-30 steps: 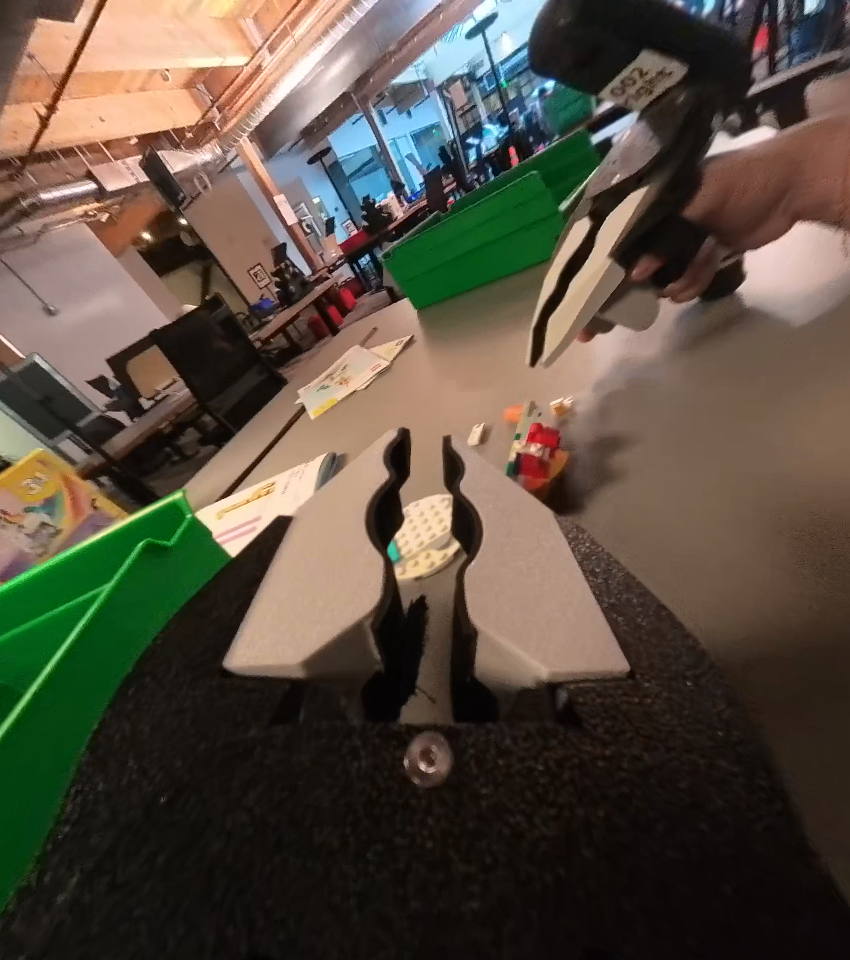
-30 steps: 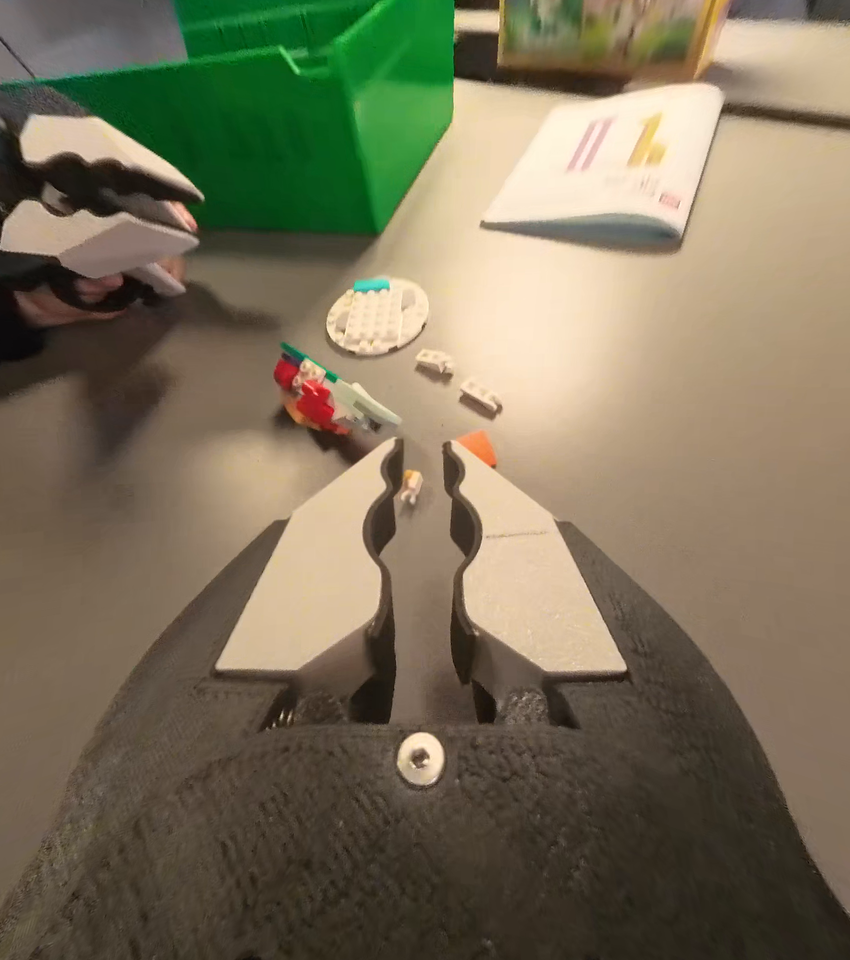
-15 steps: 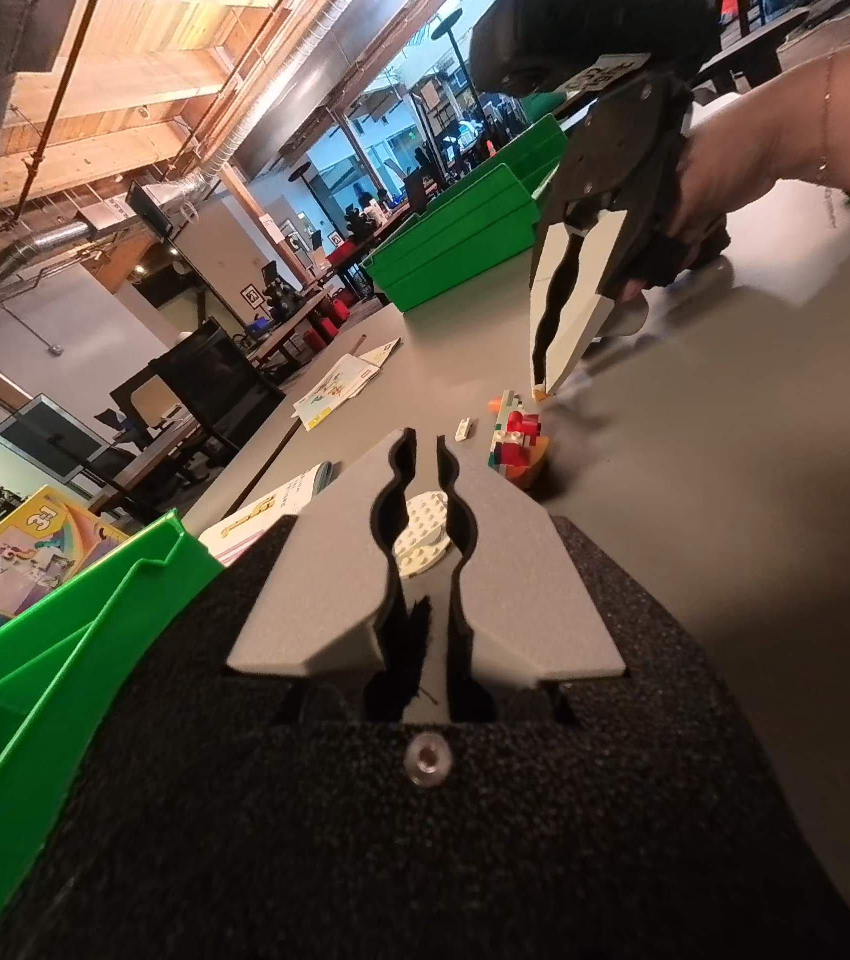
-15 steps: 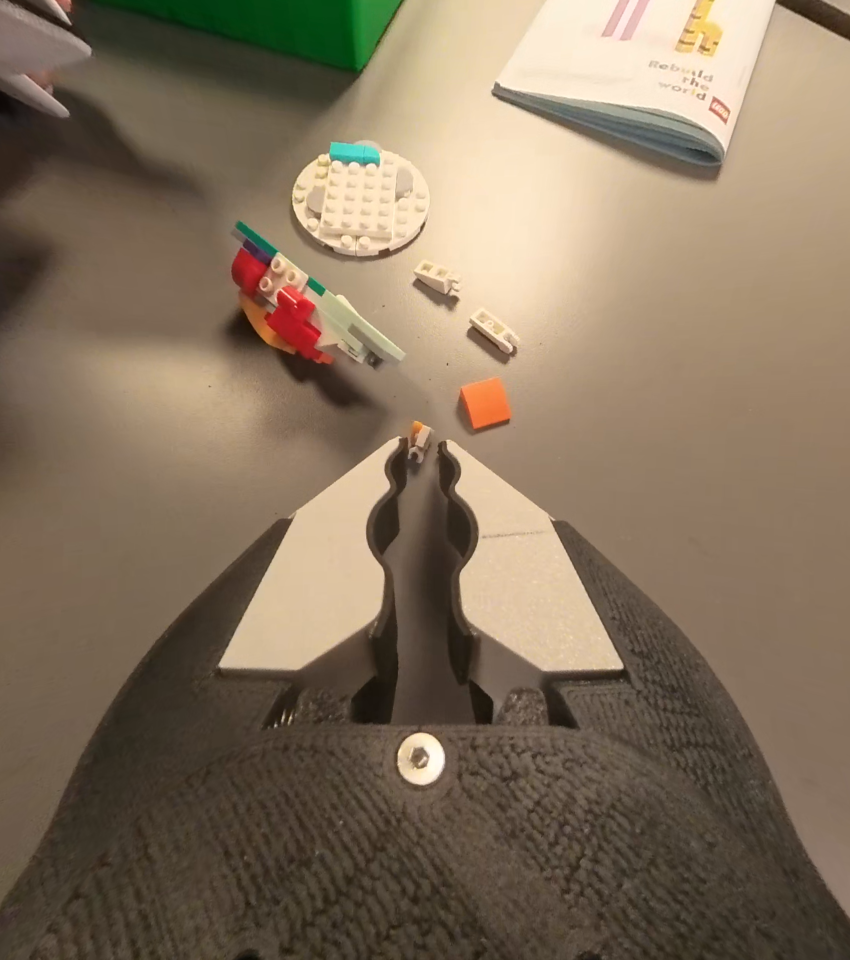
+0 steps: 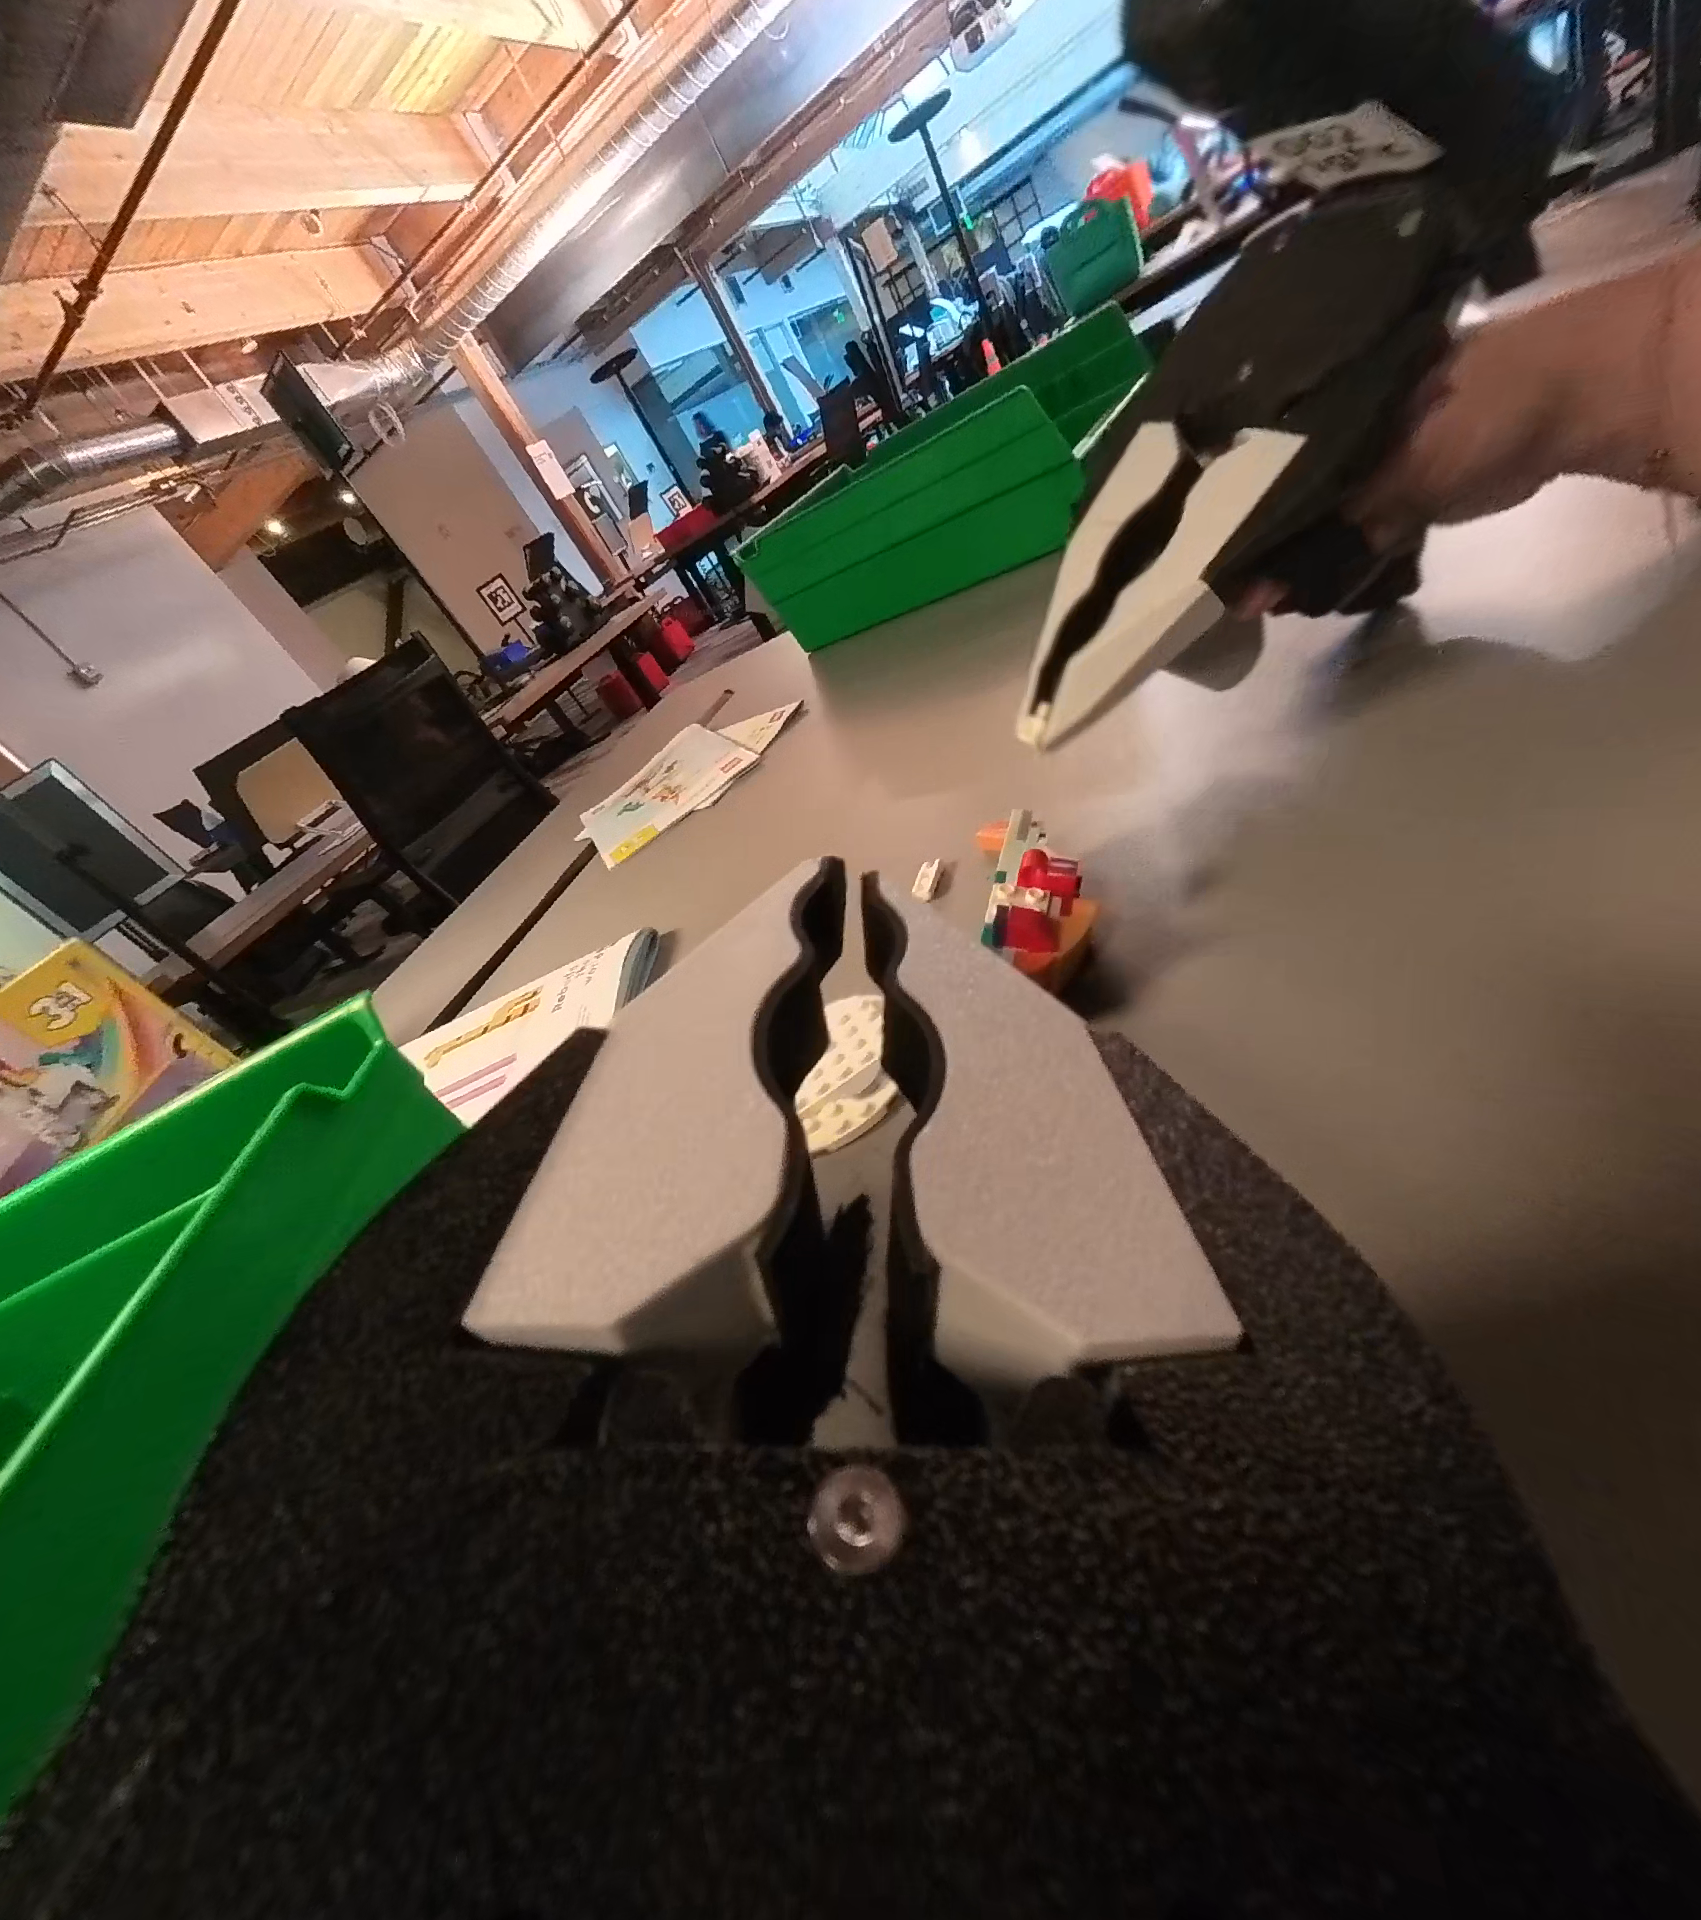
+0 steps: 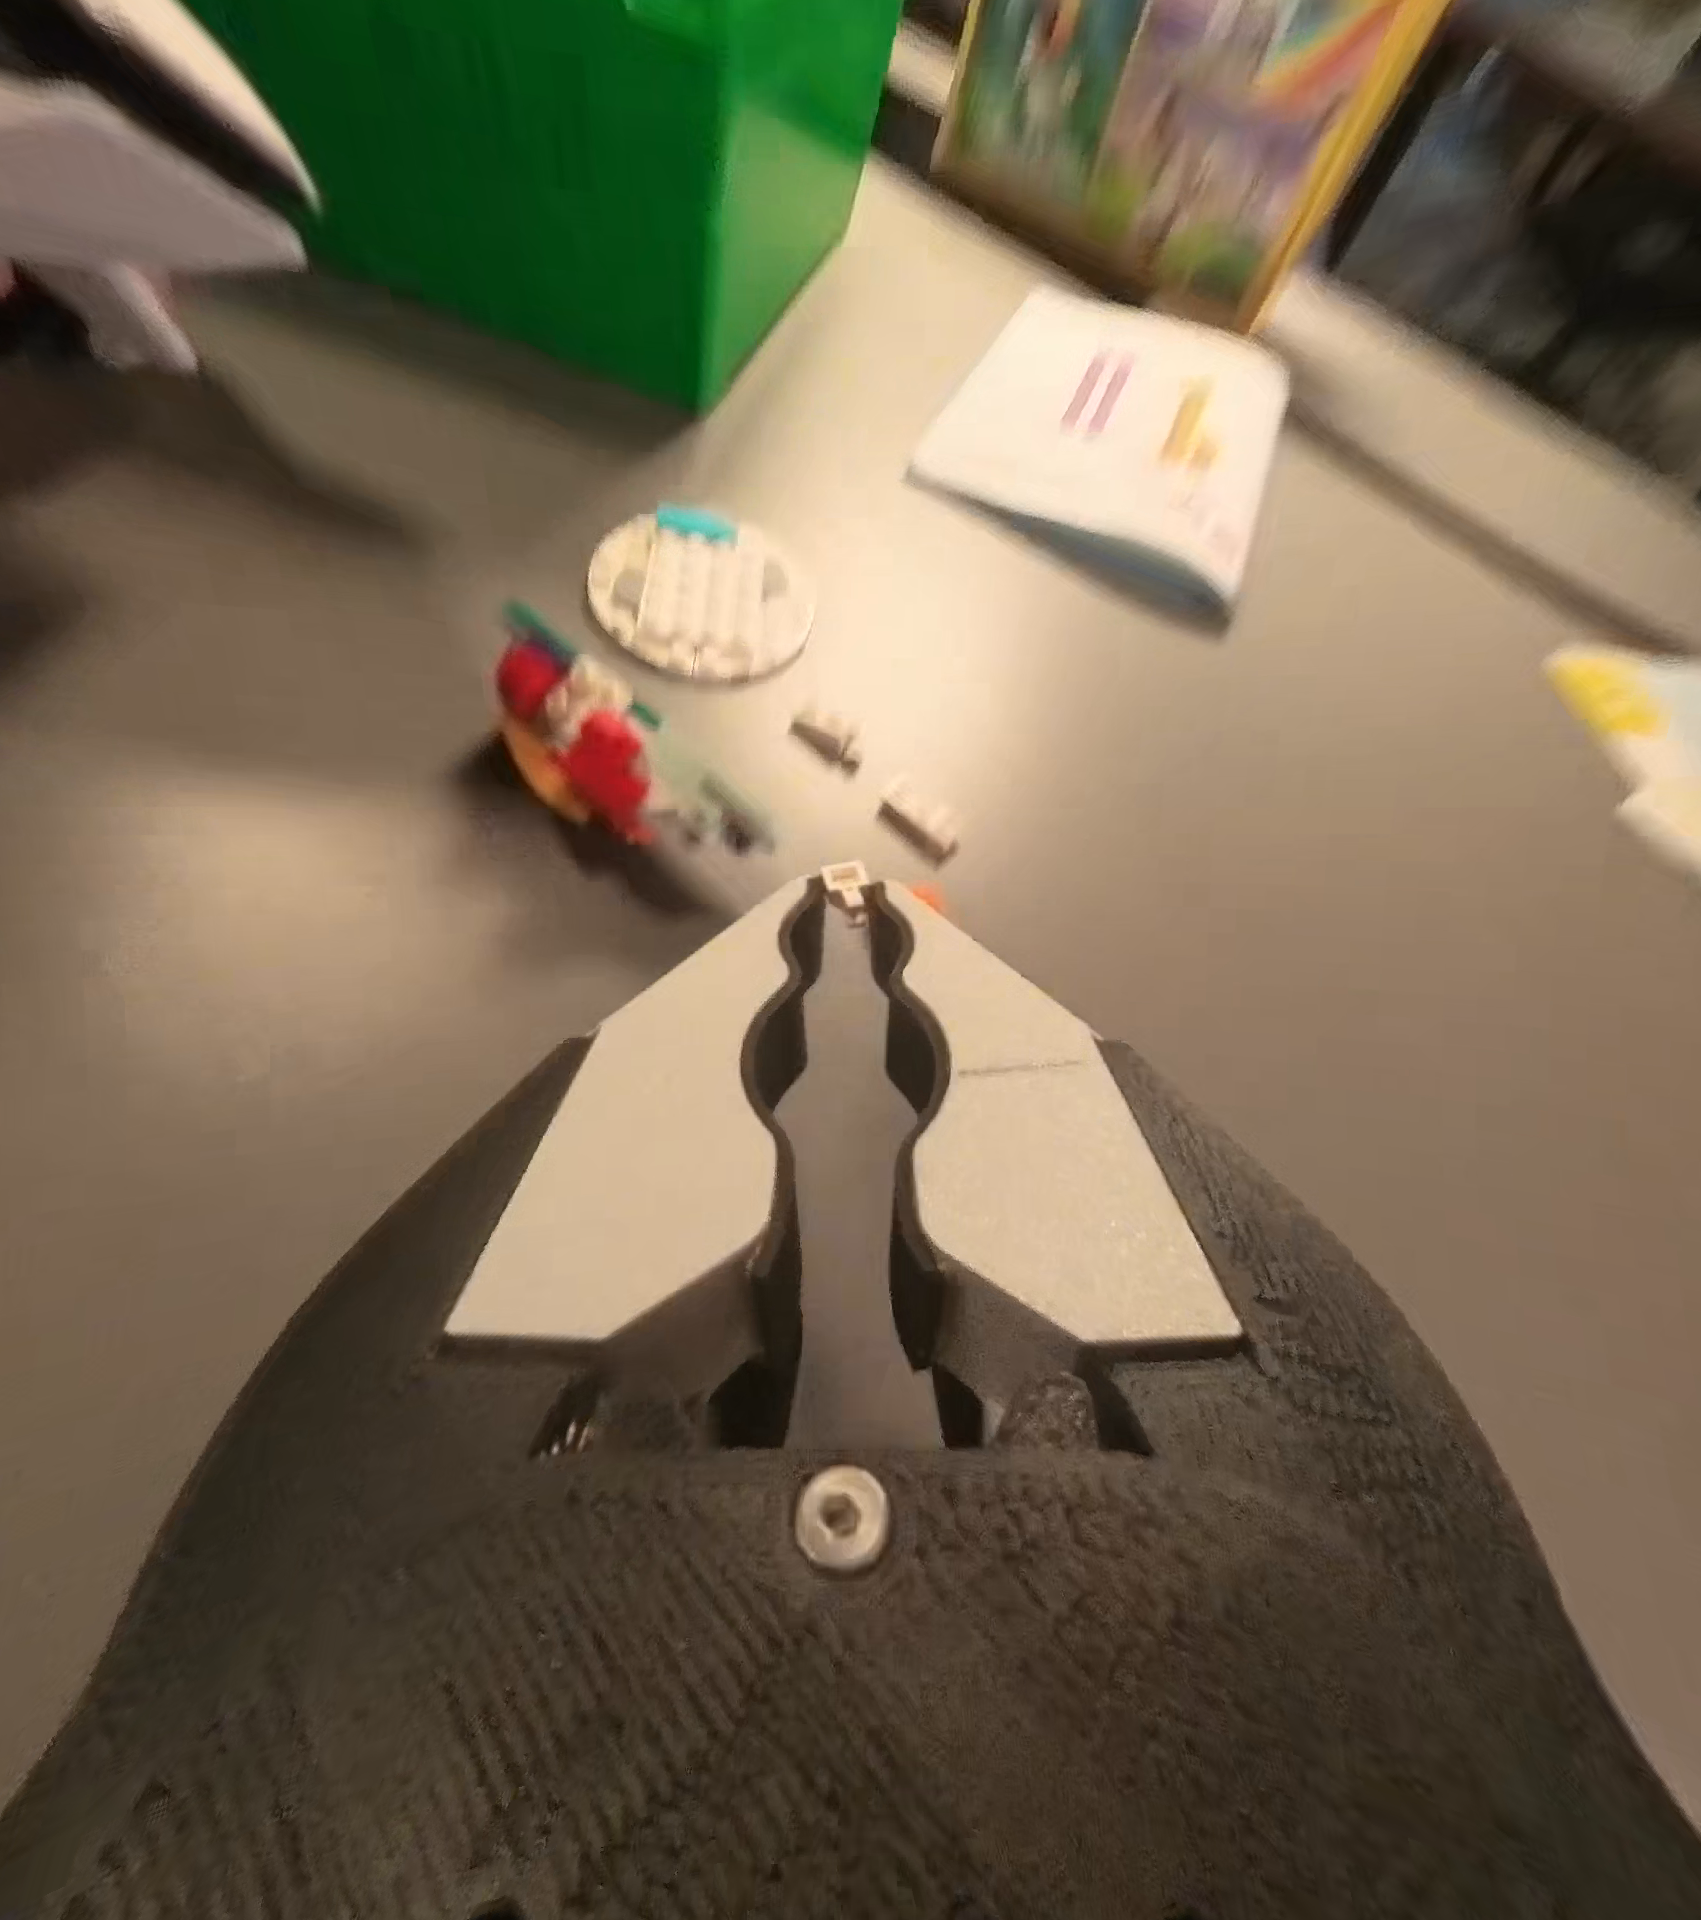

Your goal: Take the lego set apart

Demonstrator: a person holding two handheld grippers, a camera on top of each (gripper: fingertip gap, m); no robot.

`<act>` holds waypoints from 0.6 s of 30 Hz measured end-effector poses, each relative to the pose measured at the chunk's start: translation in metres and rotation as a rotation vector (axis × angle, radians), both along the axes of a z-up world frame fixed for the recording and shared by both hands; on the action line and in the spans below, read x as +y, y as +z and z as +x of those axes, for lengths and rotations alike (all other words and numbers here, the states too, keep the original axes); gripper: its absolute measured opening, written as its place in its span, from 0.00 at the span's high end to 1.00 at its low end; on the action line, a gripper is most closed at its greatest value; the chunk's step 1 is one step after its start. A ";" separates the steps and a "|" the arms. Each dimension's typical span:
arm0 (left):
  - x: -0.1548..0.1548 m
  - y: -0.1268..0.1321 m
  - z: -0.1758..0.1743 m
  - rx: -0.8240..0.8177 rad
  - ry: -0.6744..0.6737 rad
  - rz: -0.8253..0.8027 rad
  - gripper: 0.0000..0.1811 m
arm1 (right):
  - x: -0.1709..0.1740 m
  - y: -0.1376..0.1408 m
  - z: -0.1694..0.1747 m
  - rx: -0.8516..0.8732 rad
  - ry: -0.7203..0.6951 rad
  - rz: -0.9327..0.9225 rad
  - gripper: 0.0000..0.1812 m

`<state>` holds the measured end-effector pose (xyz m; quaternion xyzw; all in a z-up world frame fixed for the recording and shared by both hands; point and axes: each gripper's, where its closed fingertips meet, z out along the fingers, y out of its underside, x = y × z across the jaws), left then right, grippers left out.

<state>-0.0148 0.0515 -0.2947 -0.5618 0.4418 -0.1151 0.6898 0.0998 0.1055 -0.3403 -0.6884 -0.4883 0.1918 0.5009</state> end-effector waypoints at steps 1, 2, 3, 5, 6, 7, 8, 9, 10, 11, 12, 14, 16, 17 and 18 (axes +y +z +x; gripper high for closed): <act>-0.002 0.001 0.000 -0.012 -0.009 -0.003 0.99 | -0.001 0.013 -0.004 0.056 -0.005 0.082 0.96; -0.004 0.003 0.001 -0.030 -0.018 -0.008 0.99 | -0.004 0.025 -0.009 0.112 -0.001 0.154 0.96; -0.007 0.006 0.001 -0.053 -0.035 -0.018 0.99 | -0.011 0.034 -0.016 0.157 0.014 0.207 0.96; -0.015 0.011 0.004 -0.118 -0.097 -0.057 0.98 | -0.026 0.047 -0.034 0.205 0.049 0.301 0.96; -0.019 0.014 0.005 -0.163 -0.128 -0.088 0.96 | -0.034 0.052 -0.044 0.210 0.071 0.352 0.96; -0.022 0.017 0.005 -0.210 -0.165 -0.131 0.95 | -0.042 0.057 -0.054 0.217 0.091 0.408 0.96; -0.024 0.020 0.005 -0.257 -0.195 -0.178 0.93 | -0.051 0.061 -0.064 0.229 0.112 0.459 0.97; -0.024 0.022 0.003 -0.299 -0.212 -0.219 0.91 | -0.060 0.065 -0.074 0.240 0.141 0.494 0.96; -0.023 0.024 0.001 -0.332 -0.221 -0.250 0.90 | -0.069 0.066 -0.084 0.247 0.171 0.517 0.96; -0.021 0.025 -0.001 -0.355 -0.228 -0.270 0.88 | -0.076 0.067 -0.093 0.252 0.192 0.540 0.96; -0.020 0.026 -0.002 -0.371 -0.232 -0.288 0.88 | -0.082 0.068 -0.100 0.251 0.207 0.570 0.96; -0.022 0.025 -0.001 -0.380 -0.265 -0.328 0.88 | -0.092 0.069 -0.110 0.244 0.228 0.630 0.96; -0.026 0.025 0.002 -0.384 -0.311 -0.354 0.88 | -0.097 0.073 -0.115 0.253 0.229 0.670 0.96; -0.029 0.025 0.003 -0.385 -0.337 -0.365 0.89 | -0.098 0.075 -0.115 0.256 0.223 0.691 0.96; -0.032 0.025 0.004 -0.385 -0.365 -0.379 0.90 | -0.098 0.077 -0.114 0.254 0.213 0.719 0.96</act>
